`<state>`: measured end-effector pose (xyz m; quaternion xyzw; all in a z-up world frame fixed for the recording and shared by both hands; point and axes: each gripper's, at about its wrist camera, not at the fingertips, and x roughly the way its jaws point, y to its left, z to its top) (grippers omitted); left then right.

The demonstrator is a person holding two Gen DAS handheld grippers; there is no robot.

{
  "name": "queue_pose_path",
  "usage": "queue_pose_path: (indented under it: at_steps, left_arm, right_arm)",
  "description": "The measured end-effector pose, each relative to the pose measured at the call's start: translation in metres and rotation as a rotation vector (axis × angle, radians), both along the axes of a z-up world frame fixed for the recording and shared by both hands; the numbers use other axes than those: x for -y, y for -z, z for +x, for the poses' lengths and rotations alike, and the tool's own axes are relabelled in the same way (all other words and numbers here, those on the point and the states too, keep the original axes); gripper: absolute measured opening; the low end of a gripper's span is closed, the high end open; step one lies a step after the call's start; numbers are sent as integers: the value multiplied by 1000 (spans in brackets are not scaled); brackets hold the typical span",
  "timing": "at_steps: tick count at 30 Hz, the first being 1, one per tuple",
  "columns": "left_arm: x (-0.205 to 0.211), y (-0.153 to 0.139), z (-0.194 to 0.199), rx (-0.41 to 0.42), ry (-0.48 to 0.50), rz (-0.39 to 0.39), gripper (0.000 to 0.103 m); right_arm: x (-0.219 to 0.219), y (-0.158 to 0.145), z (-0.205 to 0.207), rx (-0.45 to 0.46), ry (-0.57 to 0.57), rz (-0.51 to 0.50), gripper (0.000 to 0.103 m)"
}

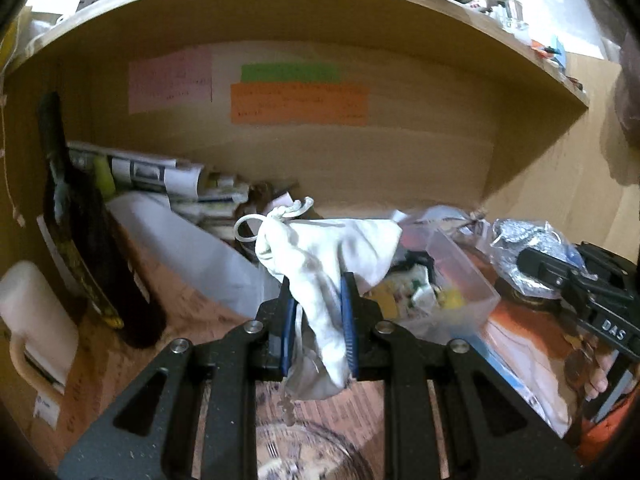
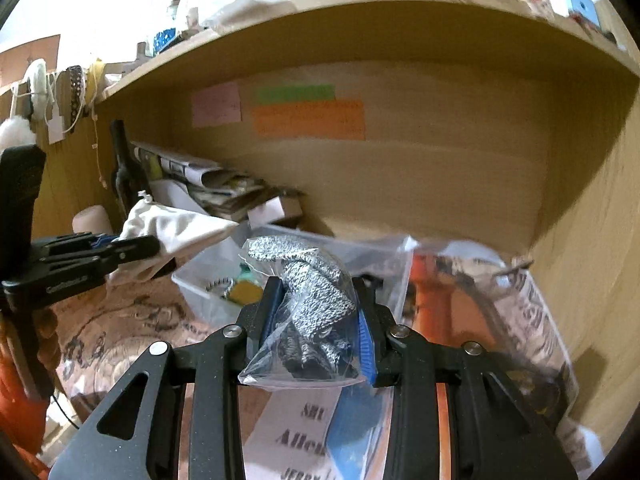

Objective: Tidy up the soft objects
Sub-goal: 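Carry the pouch and mesh bag over the box and release them inside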

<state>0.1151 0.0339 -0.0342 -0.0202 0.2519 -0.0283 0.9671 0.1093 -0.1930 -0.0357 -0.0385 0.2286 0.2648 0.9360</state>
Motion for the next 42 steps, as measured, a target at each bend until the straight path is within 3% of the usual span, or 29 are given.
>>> queue_pose_path:
  at_steps: [7,13,30,35,37,42]
  left_arm:
    - [1,-3,28,-8,6,-12,21]
    - [4,12,51,-56,7,-5,21]
    - [13,69,113,-257,42,7,21]
    - [9,74,118,-294,49,-23,33]
    - [9,72,117,-288,42,-23,37]
    - [6,54,101,-240,44,-39,44]
  right_arm:
    - [-14,-6,16,32,-11,-4,31]
    - [-28,0,40,17,2,-33,31]
    - [-54,61,106,-179,31,-104,31]
    - [-58,67,109,-206,18,-129,37]
    - [-57,66,108,-206,19,-126,46]
    - [-52,54,101,-173,30,-103,53]
